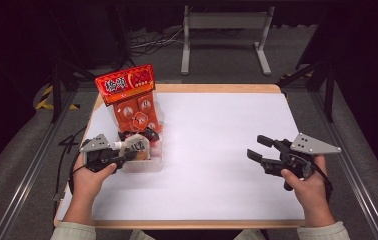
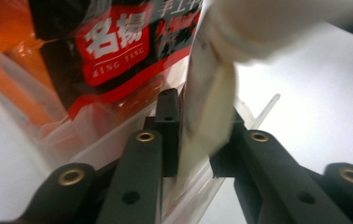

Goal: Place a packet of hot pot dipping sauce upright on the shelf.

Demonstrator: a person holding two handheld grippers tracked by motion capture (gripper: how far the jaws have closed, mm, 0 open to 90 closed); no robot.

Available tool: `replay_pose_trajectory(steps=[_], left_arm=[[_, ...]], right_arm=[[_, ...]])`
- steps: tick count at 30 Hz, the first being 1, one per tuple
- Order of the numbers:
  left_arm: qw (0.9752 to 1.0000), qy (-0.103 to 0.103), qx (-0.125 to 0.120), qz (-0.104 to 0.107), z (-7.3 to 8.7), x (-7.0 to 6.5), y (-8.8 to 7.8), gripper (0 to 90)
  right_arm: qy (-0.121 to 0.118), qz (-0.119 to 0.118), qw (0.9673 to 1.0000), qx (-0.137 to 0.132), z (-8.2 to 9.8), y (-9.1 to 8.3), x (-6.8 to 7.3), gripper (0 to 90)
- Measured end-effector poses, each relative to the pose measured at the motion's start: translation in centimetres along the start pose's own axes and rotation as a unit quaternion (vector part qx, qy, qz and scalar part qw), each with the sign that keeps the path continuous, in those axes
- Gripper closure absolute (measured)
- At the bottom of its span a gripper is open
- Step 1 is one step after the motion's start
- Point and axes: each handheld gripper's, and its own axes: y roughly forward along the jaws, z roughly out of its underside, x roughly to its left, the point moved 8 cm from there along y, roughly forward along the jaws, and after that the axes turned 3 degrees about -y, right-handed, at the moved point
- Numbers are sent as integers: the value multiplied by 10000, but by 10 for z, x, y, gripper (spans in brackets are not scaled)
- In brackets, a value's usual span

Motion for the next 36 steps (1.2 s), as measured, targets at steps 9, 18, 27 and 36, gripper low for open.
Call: replay_pose_trajectory(steps=[9,18,27,36], left_arm=[[9990,103,-317,-300,-8,-3,-13,428],[9966,209,-181,-771,-2,-9,-41,222],[9961,19,-431,-774,10,-17,-72,79],[9934,-116,-794,-820,31,-11,-83,53]], right_arm=[[-78,-39,10000,1,-3,4,3,363],[-160,62,9998,87,0,4,2,326],[-213,348,9990,207,12,-12,-5,294],[-92,570,9977,369,38,-18,-15,267]])
